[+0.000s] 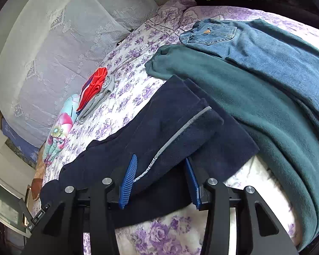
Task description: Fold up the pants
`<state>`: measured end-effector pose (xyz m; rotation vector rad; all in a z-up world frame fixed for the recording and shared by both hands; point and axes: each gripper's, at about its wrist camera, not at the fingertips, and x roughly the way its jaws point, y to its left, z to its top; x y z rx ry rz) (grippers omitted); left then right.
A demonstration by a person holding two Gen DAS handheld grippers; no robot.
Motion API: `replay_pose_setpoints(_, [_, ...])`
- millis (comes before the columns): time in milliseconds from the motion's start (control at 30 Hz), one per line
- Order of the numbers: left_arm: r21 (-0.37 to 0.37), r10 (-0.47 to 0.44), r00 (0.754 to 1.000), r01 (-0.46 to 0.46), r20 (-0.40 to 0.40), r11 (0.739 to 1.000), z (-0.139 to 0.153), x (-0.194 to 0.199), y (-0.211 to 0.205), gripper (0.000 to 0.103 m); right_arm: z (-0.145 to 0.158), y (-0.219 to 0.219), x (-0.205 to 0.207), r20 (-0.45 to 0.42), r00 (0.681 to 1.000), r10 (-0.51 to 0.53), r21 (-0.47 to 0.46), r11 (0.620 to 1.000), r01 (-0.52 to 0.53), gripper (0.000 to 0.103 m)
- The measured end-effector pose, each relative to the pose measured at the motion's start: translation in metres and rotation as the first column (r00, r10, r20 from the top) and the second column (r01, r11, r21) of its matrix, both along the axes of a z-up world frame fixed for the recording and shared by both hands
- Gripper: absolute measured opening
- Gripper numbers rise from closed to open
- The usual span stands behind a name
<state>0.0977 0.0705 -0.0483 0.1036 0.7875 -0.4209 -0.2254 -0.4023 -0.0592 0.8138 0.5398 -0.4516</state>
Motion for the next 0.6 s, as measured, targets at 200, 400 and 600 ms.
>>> replay_pose_setpoints(200, [-0.013,0.007,1.000,-0.007,0.000,1.000,0.000,0.000,0.003,0.098,0.016,0.002,-0.017,0.090,0.996,0.008,-0.022,1.000,-0.006,0.014])
replay_pose_setpoints(400, [-0.039,0.007,1.000,-0.007,-0.015,0.999,0.001,0.001,0.008,0.098,-0.004,-0.008,-0.039,-0.067,0.997,0.033,0.032,0.999,-0.031,0.029])
replay_pose_setpoints(600, [-0.094,0.030,0.999,-0.031,-0.009,0.995,0.016,-0.018,0.014,0.098,0.068,0.028,-0.057,-0.087,0.979,-0.187,-0.456,0.881,0.128,0.037])
